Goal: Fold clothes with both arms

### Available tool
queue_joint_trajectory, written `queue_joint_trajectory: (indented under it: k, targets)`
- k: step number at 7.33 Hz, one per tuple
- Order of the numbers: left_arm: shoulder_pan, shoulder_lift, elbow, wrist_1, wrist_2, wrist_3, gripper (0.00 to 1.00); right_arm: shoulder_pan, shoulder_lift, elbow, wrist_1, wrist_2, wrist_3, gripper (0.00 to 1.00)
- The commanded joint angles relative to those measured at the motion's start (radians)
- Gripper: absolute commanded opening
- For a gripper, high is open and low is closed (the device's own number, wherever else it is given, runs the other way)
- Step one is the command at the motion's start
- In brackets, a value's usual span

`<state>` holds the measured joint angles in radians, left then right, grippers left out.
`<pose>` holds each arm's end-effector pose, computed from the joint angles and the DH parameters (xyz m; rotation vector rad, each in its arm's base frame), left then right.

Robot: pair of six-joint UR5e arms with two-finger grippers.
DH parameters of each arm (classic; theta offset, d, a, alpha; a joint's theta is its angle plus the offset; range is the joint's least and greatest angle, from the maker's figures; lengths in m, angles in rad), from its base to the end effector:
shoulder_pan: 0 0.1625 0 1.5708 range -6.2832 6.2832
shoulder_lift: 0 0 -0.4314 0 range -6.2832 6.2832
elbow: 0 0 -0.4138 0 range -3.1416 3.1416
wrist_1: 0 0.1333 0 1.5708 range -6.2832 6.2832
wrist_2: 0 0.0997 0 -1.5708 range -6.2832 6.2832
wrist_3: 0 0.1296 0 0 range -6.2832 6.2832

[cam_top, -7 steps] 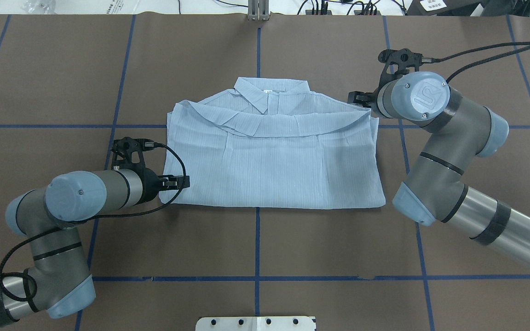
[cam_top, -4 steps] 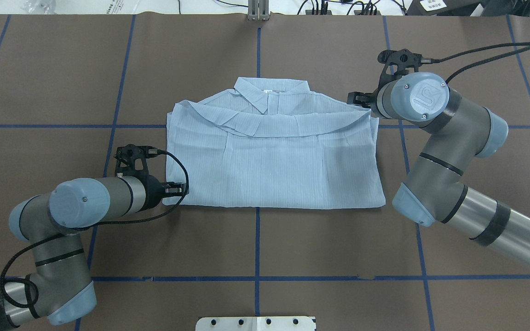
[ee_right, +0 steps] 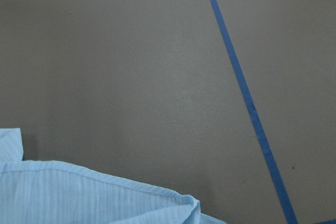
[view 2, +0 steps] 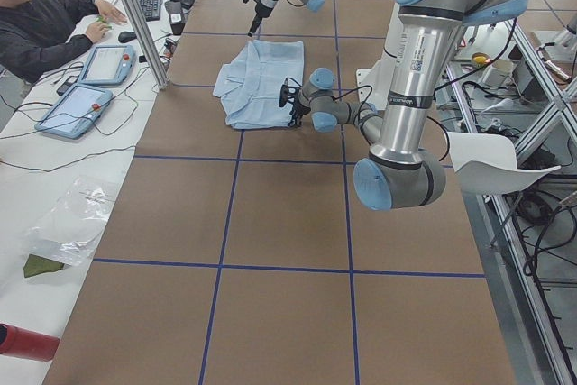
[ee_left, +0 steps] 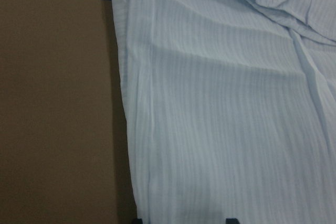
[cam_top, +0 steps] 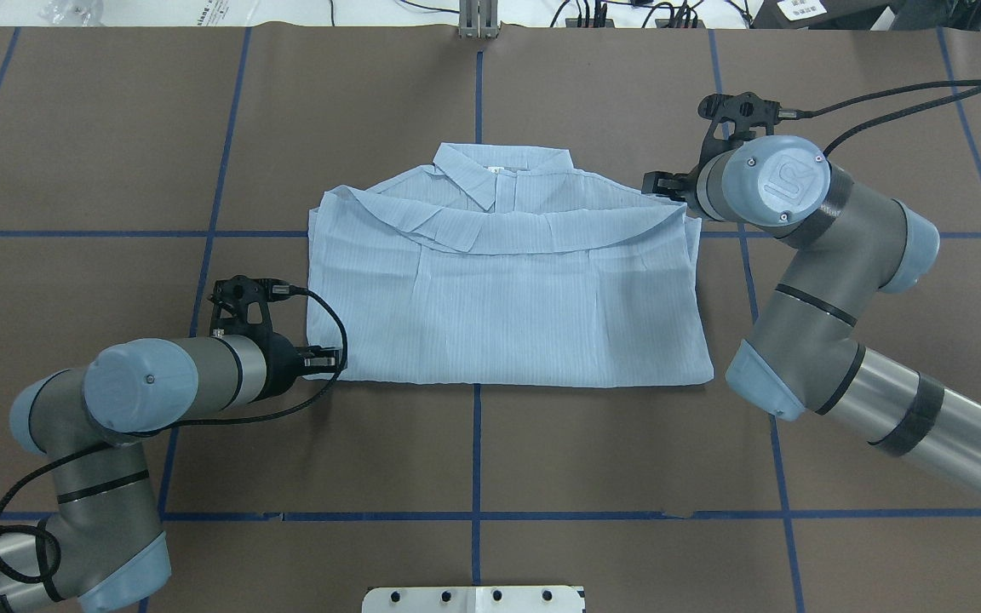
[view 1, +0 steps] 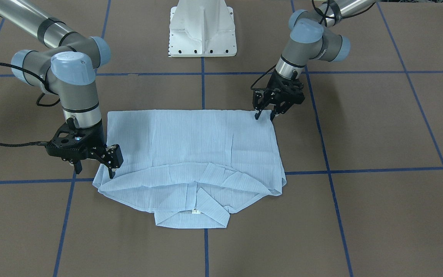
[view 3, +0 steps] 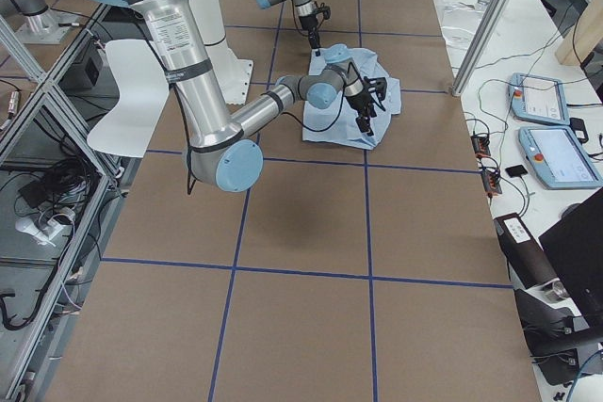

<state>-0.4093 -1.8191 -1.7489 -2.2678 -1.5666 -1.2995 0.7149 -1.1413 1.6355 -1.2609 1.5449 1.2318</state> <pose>0.5364 -0.3786 0.3757 0.3788 1.0585 -0.1255 -0.4439 -0.5663 0.3765 0.4281 -0.6867 0.3657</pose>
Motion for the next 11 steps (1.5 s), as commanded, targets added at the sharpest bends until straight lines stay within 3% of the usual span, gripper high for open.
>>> queue_joint_trajectory:
  k: [1,4,5,6,7,11]
  targets:
    - [0.01,0.032,-0.026,0.001,0.0,-0.001,0.53,-0.002,0.0,0.0,0.0,0.0,0.0,1.0]
    - [0.018,0.032,-0.026,0.001,0.002,-0.001,0.53,-0.005,0.0,0.0,0.0,0.0,0.0,1.0]
    - [0.023,0.032,-0.024,0.001,0.002,-0.001,0.42,-0.005,0.0,-0.002,0.0,0.0,0.0,1.0]
    - [0.029,0.032,-0.023,0.001,0.003,-0.001,0.07,-0.006,0.0,-0.002,0.0,0.0,-0.001,1.0]
    - [0.027,0.032,-0.027,0.001,0.003,0.0,0.0,-0.006,0.0,-0.002,0.0,0.0,-0.002,1.0]
    - [-0.018,0.055,-0.034,0.007,0.002,0.017,0.0,-0.006,0.003,0.0,0.0,0.0,0.0,1.0]
